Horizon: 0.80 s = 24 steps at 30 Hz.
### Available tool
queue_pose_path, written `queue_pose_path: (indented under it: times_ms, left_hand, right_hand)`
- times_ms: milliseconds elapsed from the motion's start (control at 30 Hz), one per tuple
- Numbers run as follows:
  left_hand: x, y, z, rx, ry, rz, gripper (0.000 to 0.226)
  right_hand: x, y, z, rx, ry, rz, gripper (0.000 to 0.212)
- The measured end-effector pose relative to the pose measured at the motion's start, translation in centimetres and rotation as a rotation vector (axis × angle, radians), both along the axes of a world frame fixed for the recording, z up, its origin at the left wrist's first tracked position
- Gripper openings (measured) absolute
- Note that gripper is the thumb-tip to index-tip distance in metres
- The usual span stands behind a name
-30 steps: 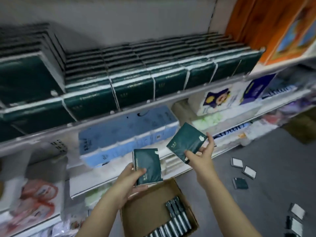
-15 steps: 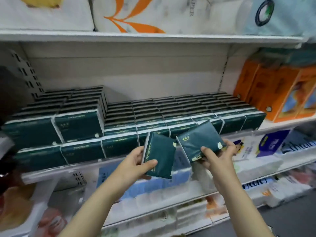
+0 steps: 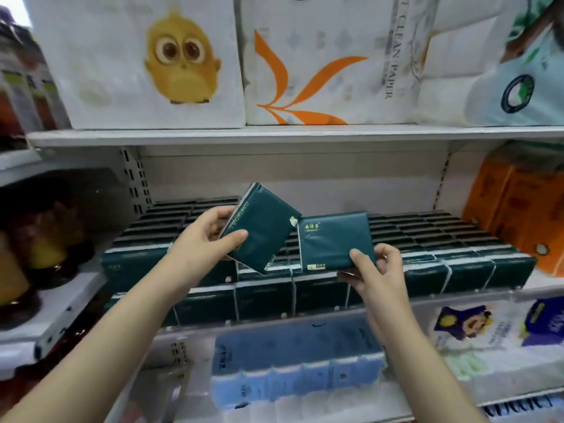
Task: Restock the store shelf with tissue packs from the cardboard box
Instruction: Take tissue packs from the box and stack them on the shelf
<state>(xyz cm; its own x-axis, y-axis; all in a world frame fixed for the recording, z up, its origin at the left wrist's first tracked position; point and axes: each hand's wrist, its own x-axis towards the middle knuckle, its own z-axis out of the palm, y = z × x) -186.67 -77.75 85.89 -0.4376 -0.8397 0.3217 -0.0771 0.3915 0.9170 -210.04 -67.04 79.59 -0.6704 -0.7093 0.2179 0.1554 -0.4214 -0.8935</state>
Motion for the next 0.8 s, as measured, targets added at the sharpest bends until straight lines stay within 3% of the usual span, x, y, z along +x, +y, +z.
queue_pose_path:
  times_ms: [233,400,800]
  left_hand:
    - [3.6,-4.3,1.0,-0.006,0.028,-0.021,0.03]
    - [4.4,-8.2,1.6,0.019,0.058,0.058,0.008]
    - [3.3,-19.3,3.6,0.033,-0.01,0.061,0.045]
  right_hand:
    - [3.5,-4.1,0.2,0.002,-0.036,0.053,0.022]
    - [4.7,-7.1,0.4,0.007,-0.065,0.036,0.02]
    - [3.4,-16.9,0.3,0.081,-0.158,-0.043,0.025]
